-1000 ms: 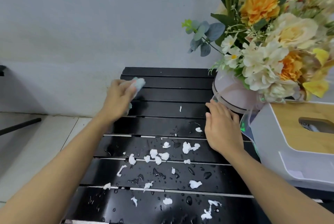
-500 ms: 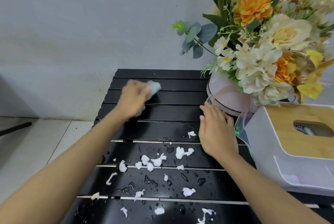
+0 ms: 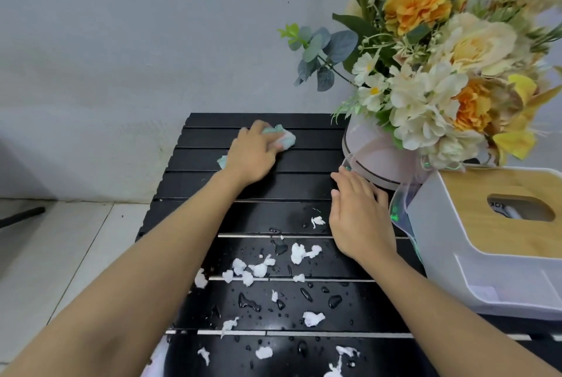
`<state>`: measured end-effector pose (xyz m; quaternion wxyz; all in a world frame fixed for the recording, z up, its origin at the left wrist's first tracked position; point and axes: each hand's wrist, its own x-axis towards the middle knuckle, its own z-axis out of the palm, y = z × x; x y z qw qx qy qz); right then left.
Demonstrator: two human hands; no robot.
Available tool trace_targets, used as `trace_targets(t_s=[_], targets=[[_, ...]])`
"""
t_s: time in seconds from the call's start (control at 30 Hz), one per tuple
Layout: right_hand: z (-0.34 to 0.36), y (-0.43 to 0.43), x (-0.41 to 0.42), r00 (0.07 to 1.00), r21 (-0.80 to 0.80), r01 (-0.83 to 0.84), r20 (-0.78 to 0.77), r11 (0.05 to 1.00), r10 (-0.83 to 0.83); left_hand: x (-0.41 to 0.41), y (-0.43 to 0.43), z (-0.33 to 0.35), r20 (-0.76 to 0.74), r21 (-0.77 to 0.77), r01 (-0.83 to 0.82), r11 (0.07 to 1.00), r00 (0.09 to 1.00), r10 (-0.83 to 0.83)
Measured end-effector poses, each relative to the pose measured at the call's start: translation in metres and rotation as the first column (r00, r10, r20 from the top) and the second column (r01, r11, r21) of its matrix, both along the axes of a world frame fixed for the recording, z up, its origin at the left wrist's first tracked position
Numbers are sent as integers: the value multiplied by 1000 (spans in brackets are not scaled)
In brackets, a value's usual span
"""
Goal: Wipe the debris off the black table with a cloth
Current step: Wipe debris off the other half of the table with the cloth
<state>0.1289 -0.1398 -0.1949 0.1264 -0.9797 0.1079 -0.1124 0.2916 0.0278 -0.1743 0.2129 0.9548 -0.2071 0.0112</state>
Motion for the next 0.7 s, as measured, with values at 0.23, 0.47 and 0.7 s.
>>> trace_targets(t_s=[0.23,0.47,0.7], targets=[[3,0,1,1000,47,-10,15,999,9,-110,8,-9,-13,-88,196,977,980,-198],[14,-1,-14,980,327,-79,198,942,13,-126,7,33,-531,-580,-201,789,829,-179],[86,38,-35,980,873,-155,196,461,-41,-161,34,82,-628,-761,-449,468,691,-357]])
